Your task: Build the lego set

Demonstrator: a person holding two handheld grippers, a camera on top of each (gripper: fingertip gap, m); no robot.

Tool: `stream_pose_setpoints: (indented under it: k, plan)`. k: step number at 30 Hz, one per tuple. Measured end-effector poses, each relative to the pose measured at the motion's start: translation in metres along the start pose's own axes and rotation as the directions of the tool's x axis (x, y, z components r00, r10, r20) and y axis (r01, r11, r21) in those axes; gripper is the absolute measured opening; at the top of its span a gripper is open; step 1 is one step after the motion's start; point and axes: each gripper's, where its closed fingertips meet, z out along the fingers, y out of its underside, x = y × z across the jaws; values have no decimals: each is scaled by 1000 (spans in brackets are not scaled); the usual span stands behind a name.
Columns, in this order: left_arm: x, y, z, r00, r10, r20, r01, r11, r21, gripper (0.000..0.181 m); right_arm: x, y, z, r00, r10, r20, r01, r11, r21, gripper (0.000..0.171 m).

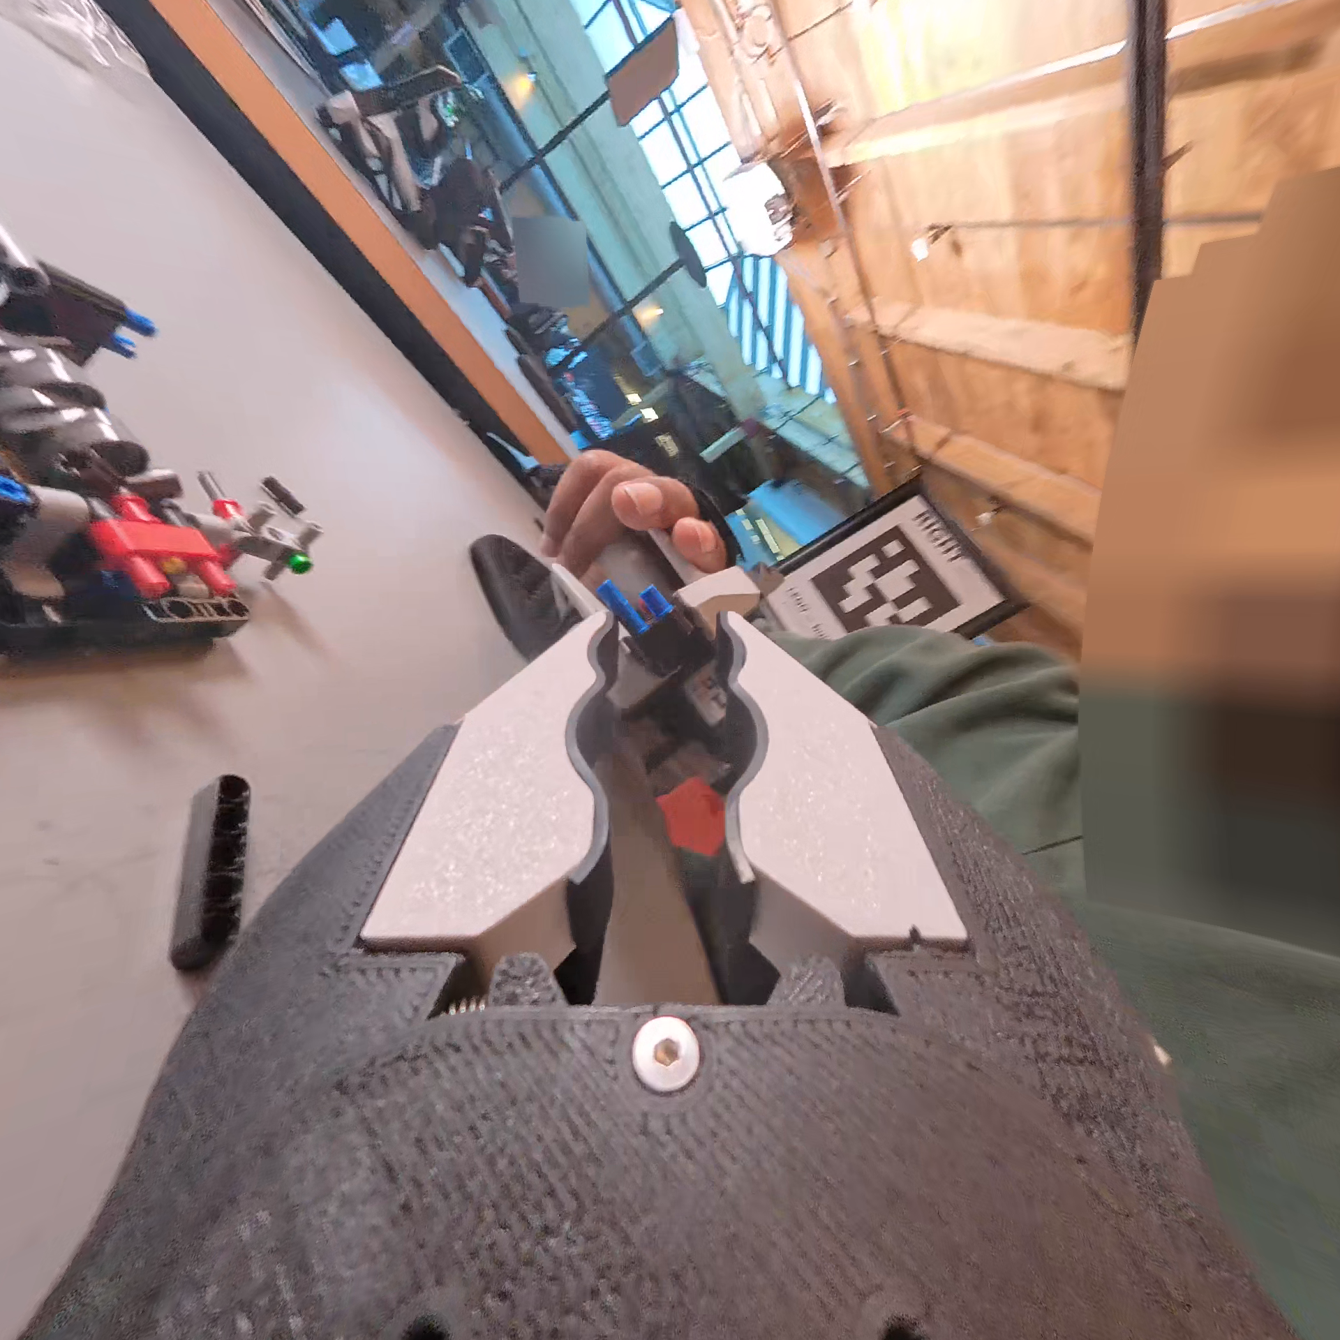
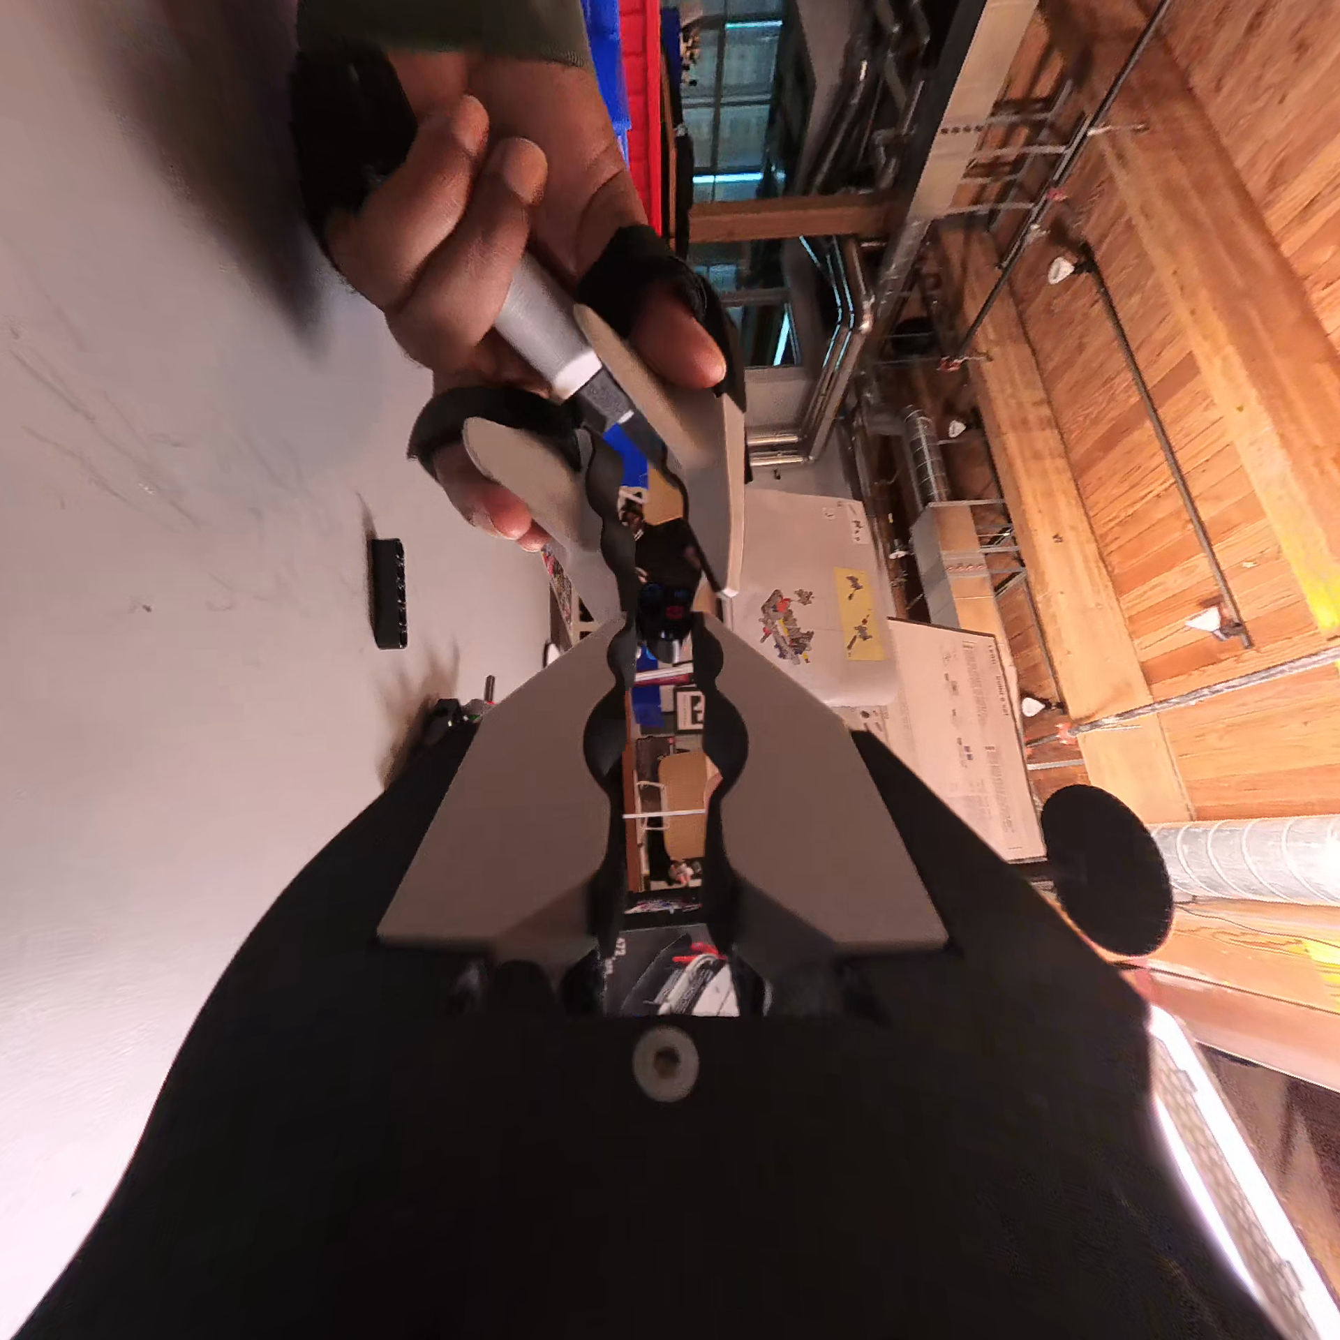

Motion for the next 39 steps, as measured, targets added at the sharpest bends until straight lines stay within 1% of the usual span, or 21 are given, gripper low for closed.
stream_pose_setpoints:
  k: [3, 7, 10, 12, 13, 14, 15, 16, 17, 18, 19, 20, 22, 24, 26, 30, 31, 34, 35, 37, 39]
  plan:
    - [-2, 0, 0, 999, -51, -17, 51, 999, 12, 18, -1, -1, 0, 1000, -18, -5, 19, 1000, 7, 11]
    - [-4, -1, -1, 1000, -23, 5, 23, 1000, 12, 15, -3, 0, 0, 1000, 16, 9, -17, 1000, 8, 13]
    - [-5, -9, -6, 997, 55, 51, -57, 998, 33, 14, 0, 3, -1, 989, 143, 39, -144, 990, 13, 27]
    - [-6, -15, -11, 980, 166, 109, -170, 985, 34, 15, 2, 8, -3, 939, 331, 92, -334, 943, 13, 31]
    - [-5, -19, -14, 960, 240, 147, -247, 969, 30, 15, -2, 10, -4, 855, 488, 176, -495, 869, -4, 30]
    - [-5, -21, -16, 921, 337, 193, -345, 939, 7, 15, -5, 13, -5, 709, 661, 247, -674, 738, -41, 31]
    - [-6, -21, -17, 856, 458, 242, -462, 886, -43, 15, -5, 13, -7, 520, 795, 312, -820, 567, -79, 31]
    - [-7, -20, -18, 758, 589, 279, -584, 804, -113, 15, -5, 8, -11, 328, 859, 394, -908, 402, -121, 32]
    - [-7, -17, -17, 639, 709, 298, -689, 700, -188, 15, -2, 6, -14, 177, 882, 437, -950, 270, -159, 32]
    - [-7, -14, -15, 520, 798, 303, -764, 594, -252, 15, 2, 9, -13, 86, 896, 436, -968, 178, -175, 32]
    - [-6, -10, -12, 427, 855, 296, -810, 507, -294, 15, 5, 10, -13, 31, 898, 440, -977, 121, -177, 31]
    - [-4, -5, -7, 365, 887, 284, -837, 446, -316, 15, 7, 8, -14, 0, 893, 451, -980, 89, -177, 31]
    - [0, 3, 0, 292, 920, 260, -864, 371, -342, 15, 3, 4, -14, 2, 887, 463, -975, 104, -195, 29]
    - [4, 8, 5, 255, 938, 233, -879, 325, -348, 15, -9, 4, -14, 88, 884, 460, -954, 207, -215, 24]
    - [5, 16, 8, 270, 944, 191, -879, 323, -350, 15, -16, 1, -16, 132, 867, 481, -942, 261, -213, 19]
    - [8, 31, 11, 306, 946, 103, -882, 323, -344, 15, -18, -12, -23, 59, 826, 561, -952, 216, -217, 15]
    - [8, 33, 11, 301, 949, 93, -885, 314, -344, 15, -19, -16, -25, 55, 811, 582, -951, 220, -217, 8]
    - [6, 35, 11, 306, 949, 79, -880, 314, -357, 15, -21, -16, -27, 84, 806, 585, -943, 253, -214, 6]
    - [2, 36, 9, 316, 945, 80, -867, 322, -381, 16, -24, -13, -26, 107, 809, 578, -934, 281, -221, 6]
    - [-10, 41, 3, 363, 929, 67, -821, 353, -448, 26, -38, -6, -26, 192, 801, 567, -885, 391, -252, 6]
    - [-24, 48, -5, 423, 904, 63, -754, 389, -529, 24, -55, 1, -26, 247, 789, 562, -819, 480, -314, 6]
